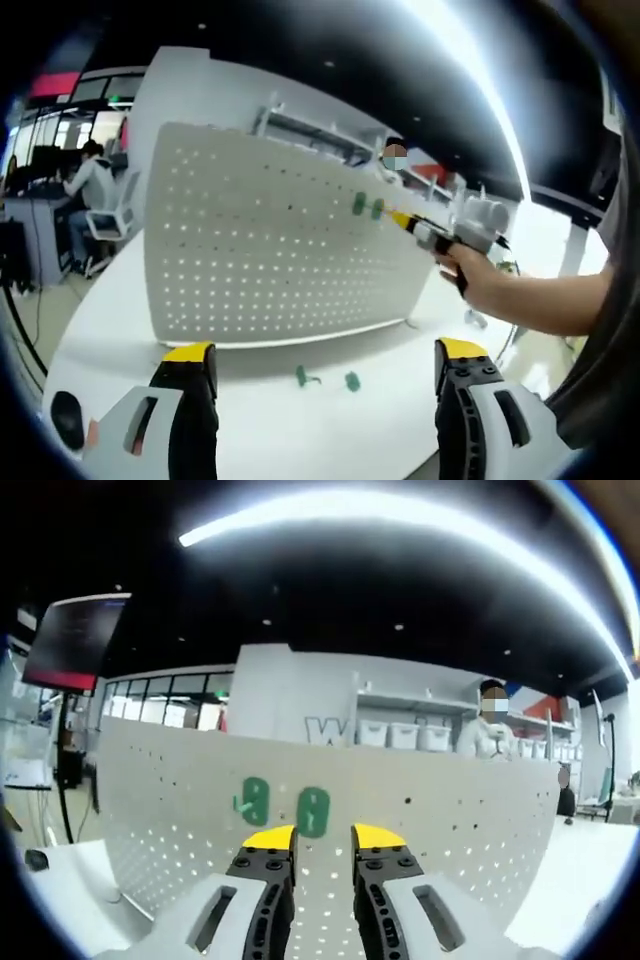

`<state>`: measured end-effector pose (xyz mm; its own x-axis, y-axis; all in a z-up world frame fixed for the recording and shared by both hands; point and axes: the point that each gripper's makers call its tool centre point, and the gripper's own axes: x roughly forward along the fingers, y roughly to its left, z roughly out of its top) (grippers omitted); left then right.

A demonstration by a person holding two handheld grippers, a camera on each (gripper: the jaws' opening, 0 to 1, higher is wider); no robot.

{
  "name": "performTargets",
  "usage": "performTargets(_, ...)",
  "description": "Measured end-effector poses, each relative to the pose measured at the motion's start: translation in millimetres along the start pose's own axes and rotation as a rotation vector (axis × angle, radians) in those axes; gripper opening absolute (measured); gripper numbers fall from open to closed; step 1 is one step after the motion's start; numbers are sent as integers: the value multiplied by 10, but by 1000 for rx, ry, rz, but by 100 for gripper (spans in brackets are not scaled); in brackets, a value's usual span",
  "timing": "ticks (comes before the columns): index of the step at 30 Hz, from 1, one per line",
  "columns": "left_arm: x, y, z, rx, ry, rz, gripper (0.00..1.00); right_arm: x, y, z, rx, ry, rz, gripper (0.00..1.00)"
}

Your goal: Insert the hook assembly into the mounting plate slot until the hook locks in place.

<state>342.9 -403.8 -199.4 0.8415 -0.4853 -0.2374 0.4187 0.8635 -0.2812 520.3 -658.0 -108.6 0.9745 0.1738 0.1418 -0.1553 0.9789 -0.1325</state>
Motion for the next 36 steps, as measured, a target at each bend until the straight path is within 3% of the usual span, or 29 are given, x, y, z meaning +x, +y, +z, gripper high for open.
performTargets(5, 15, -4, -34, -4, 9, -4, 92, -218, 15, -196, -3, 56, 56, 25)
performTargets(11, 21, -9, -51, 0, 15, -8, 93, -566, 116, -478, -96, 137, 167, 29)
performTargets(13, 29, -2, -84, -6, 21, -7, 93, -690, 143, -625, -52, 175, 192, 29)
performTargets(22, 35, -36, -267, -32, 59, -11, 95, -1252, 207, -1153, -17, 336, 239, 35)
performTargets(27, 25, -49, -330, -34, 75, -11, 95, -1471, 242, -1294, 3, 385, 256, 38)
performTargets(32, 13, -57, -422, -44, 100, -15, 97, -1724, 359, -1517, 65, 492, 315, 39)
performTargets(36, 1, -76, -469, -76, 99, -18, 98, -1875, 387, -1655, 93, 540, 327, 42)
